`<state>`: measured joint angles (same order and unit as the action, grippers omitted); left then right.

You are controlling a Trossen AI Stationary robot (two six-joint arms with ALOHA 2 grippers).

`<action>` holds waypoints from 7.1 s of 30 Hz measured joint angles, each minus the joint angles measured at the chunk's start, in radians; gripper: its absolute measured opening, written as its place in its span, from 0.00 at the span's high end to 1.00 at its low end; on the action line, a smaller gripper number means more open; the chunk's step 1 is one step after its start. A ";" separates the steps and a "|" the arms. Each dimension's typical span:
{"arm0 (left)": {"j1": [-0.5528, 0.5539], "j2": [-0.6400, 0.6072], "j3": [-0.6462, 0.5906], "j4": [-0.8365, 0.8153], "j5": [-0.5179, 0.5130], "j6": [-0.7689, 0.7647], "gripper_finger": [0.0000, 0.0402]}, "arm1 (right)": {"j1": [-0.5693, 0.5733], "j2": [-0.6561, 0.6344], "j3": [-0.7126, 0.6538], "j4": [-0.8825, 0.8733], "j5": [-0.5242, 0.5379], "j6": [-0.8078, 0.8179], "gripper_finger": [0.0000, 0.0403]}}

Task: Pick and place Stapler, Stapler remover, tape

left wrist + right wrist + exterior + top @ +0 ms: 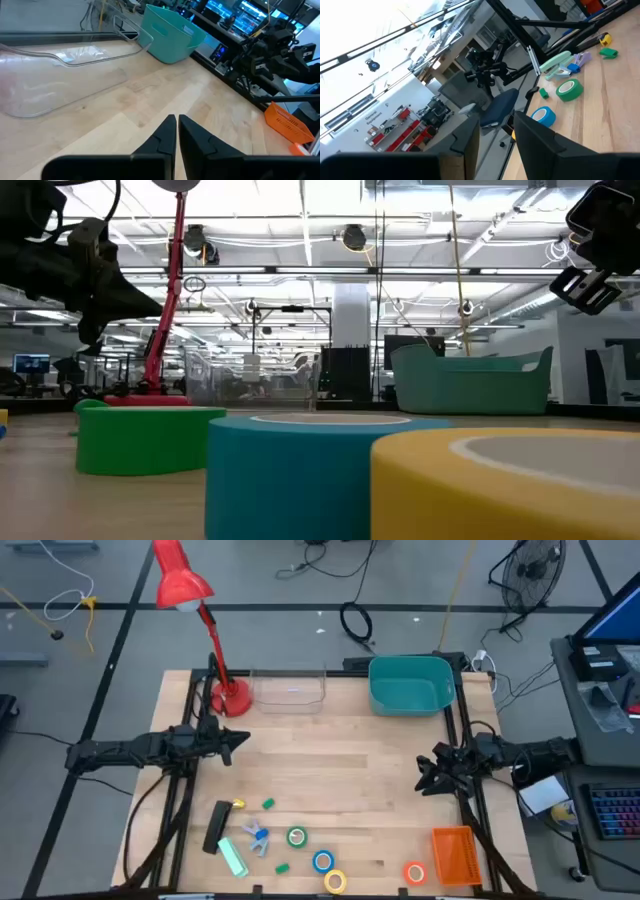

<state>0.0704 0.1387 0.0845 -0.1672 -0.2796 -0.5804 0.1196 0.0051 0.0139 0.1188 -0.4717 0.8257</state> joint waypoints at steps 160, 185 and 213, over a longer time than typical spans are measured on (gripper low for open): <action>-0.119 0.604 0.697 -0.850 0.752 0.211 0.95 | 0.000 0.028 0.000 0.221 1.239 0.208 0.72; -0.502 1.121 0.697 -0.510 0.431 0.474 0.89 | 0.000 0.150 0.000 0.201 1.233 0.312 0.72; -0.551 1.354 0.804 -0.564 0.420 0.252 0.75 | 0.000 0.155 0.000 0.201 1.121 0.313 0.72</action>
<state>-0.4810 1.4930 0.8887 -0.7313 0.1401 -0.3280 0.1200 0.1604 0.0139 0.3196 0.6492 1.1388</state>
